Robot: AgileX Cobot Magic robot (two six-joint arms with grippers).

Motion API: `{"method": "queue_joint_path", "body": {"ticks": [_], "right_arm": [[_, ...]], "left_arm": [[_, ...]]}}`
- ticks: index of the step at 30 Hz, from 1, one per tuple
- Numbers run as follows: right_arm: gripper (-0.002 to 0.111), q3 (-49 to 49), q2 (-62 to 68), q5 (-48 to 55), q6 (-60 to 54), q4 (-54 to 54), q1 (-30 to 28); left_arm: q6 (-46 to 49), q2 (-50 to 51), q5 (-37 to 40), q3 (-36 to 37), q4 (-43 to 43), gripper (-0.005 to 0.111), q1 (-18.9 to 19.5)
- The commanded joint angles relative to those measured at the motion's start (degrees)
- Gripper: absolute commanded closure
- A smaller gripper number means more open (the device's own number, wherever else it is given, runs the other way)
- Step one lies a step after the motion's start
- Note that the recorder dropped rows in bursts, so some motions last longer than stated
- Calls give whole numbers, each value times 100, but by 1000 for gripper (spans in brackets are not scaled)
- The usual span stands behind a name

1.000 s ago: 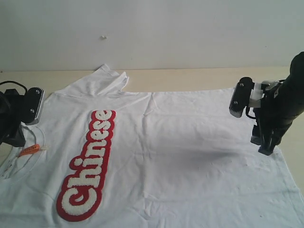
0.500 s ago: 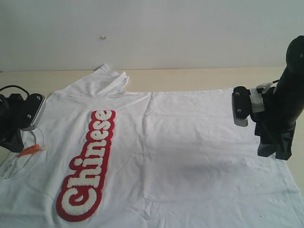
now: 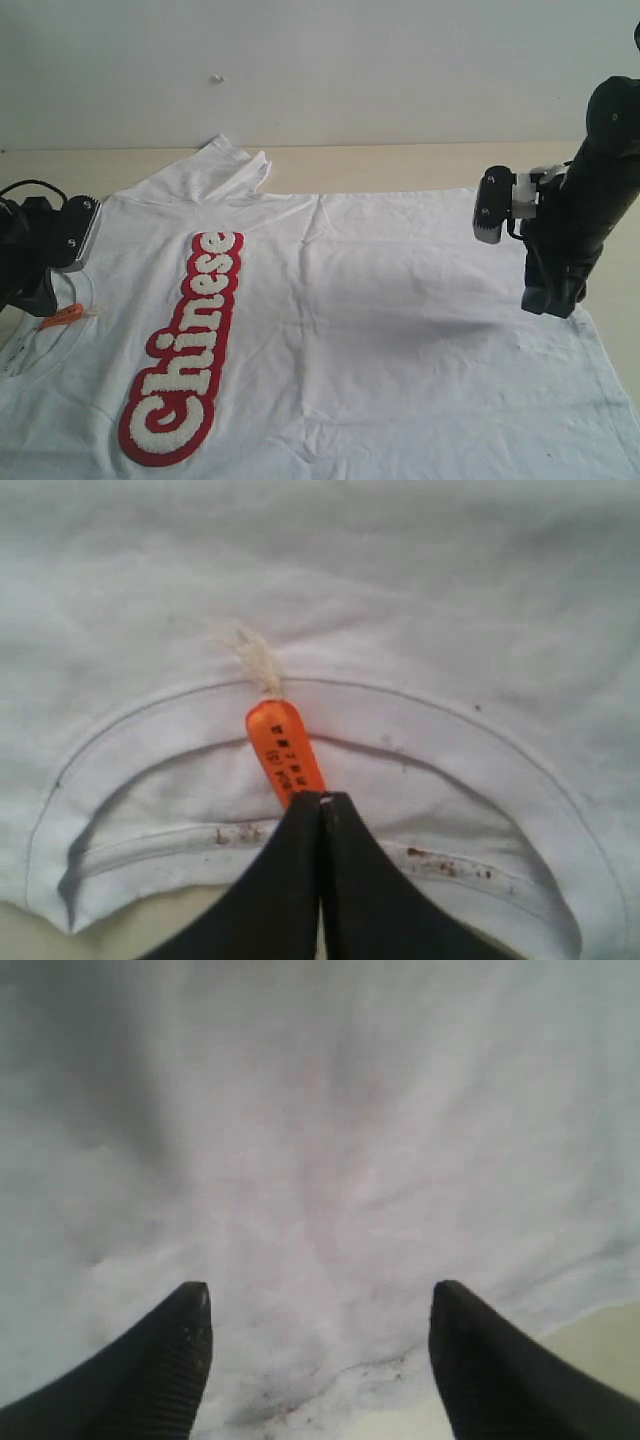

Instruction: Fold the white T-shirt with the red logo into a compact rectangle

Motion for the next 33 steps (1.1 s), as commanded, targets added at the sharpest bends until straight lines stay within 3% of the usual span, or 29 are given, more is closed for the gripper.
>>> {"method": "queue_joint_path", "body": {"ticks": [1,11,19,29,33], "right_arm": [[35,-38,0,-260,158,-130,-38],[10,-38,0,-13,-383,-837,-38],[9,-38,0,-59,-383,-817,-38],[8,-38,0,-126,-382,-665,-38],[8,-38,0,-150,-377,-652,-38]], "left_arm": [[-197,3,-95,-36,-23,107,20],[-214,20,-95,-36,-35,107,20],[-779,20,-126,-36,-63,107,20],[-791,27,-342,-36,-492,107,20],[-1299,27,-364,-36,-616,107,20]]}}
